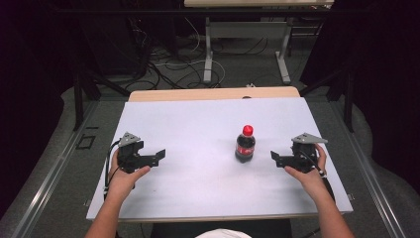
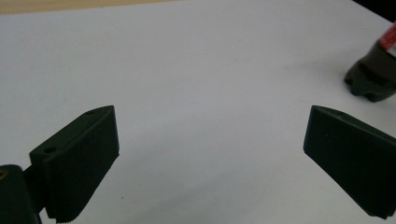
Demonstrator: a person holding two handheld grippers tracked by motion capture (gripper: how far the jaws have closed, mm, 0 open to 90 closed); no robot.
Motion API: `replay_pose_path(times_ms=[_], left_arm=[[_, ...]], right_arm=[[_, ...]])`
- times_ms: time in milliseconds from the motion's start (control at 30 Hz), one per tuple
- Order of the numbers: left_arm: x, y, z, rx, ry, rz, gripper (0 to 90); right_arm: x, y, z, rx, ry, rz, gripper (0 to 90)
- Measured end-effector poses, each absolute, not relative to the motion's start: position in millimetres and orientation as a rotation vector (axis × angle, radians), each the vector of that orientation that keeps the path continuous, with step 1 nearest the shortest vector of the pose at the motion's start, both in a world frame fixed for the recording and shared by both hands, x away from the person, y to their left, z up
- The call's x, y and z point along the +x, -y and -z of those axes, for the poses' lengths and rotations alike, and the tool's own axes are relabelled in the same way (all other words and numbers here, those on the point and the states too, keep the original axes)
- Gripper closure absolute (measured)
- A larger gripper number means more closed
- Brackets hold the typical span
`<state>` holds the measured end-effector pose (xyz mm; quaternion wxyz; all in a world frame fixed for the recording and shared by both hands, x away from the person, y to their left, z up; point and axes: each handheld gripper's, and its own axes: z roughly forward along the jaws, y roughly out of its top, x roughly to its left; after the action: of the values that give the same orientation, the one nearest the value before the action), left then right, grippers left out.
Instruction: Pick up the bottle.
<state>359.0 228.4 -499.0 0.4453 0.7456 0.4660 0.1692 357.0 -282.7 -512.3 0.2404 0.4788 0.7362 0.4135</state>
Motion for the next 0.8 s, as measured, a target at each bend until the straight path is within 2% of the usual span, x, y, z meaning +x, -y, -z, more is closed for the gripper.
replay_pose_path(times_ms=[167, 367, 433, 800], left_arm=[[352.7, -214.9, 492.9, 1.850, -1.092, -0.414, 2.8], [348.7, -203.3, 490.6, 1.860, -1.053, -0.405, 0.5], [348.0, -200.4, 490.2, 1.863, -1.040, -0.401, 0.5], [347.1, -190.7, 496.3, 1.914, -1.002, -0.394, 0.5]], right_arm=[[353.1, 264.3, 502.8, 1.231, -2.032, -1.231, 6.0], [354.3, 241.4, 501.0, 1.131, -2.094, -1.230, 10.7], [355.6, 229.8, 503.3, 1.097, -2.109, -1.250, 14.9], [377.5, 203.5, 519.1, 1.100, -2.174, -1.280, 15.7]])
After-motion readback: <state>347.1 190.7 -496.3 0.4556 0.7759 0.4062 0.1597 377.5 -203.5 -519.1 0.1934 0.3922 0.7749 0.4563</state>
